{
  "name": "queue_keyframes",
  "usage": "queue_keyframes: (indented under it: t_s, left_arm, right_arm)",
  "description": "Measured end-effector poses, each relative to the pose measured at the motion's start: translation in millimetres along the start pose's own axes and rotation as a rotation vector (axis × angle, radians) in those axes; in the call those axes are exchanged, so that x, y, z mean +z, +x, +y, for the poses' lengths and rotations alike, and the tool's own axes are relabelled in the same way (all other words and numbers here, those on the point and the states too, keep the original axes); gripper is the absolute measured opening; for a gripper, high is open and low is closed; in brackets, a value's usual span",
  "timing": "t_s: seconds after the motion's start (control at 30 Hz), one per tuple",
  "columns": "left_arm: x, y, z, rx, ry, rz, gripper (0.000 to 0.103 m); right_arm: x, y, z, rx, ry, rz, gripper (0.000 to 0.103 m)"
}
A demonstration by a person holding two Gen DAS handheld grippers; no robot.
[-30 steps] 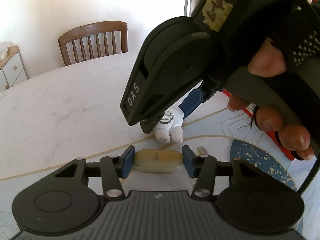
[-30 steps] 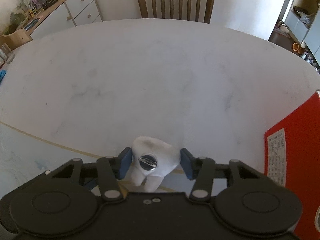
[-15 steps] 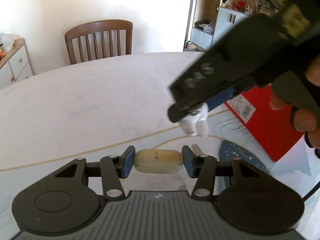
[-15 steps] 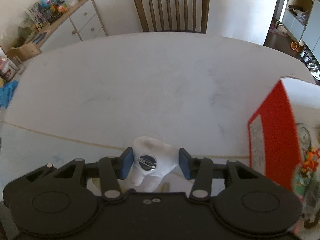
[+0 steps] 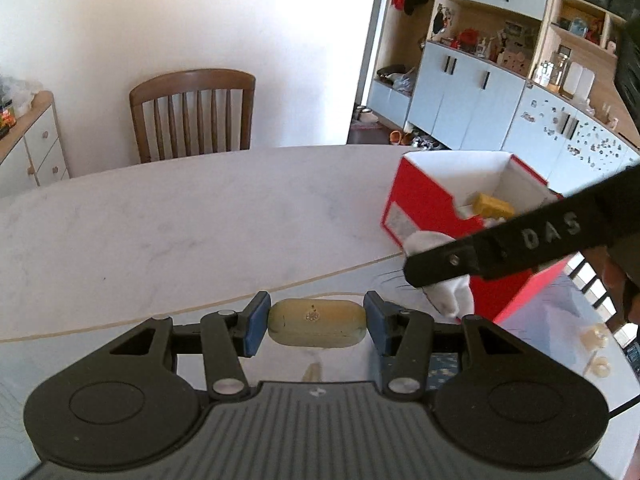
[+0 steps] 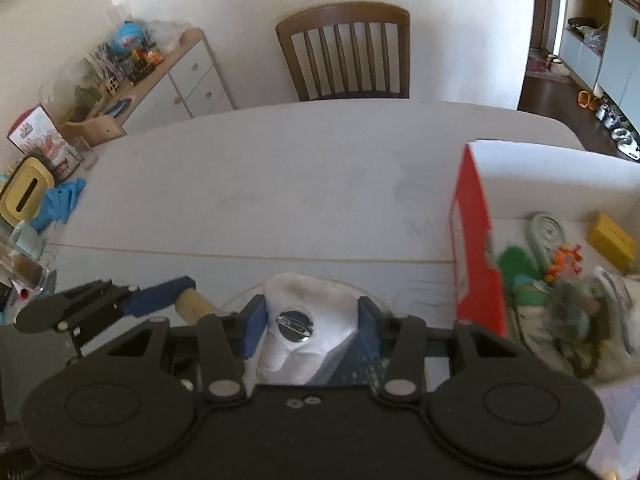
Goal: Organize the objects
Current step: 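Carry the beige roll in left tool and plush tooth in right tool into the shoebox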
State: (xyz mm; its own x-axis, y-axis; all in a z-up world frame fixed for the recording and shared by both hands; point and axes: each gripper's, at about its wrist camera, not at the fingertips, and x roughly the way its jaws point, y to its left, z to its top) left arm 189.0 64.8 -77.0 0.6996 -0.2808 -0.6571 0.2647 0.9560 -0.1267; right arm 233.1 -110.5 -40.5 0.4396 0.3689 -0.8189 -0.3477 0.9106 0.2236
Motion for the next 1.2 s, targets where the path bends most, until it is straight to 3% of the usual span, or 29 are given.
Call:
queue_keyframes:
  t_s: [0.6,1.2]
  left_arm:
    - [30.6,-41.8,-72.5,-0.052,0.038,-0.043,0.050]
    - [53.2,15.7,-169.1,-0.038,0.089,0.000,0.050]
  right_arm:
    - [-51.0,-92.7,-44.8,-0.003,-0.008,-0.117,0.047]
    - [-63.6,-129.1,-156.3,-0.042,0.016,-0.153,0.047]
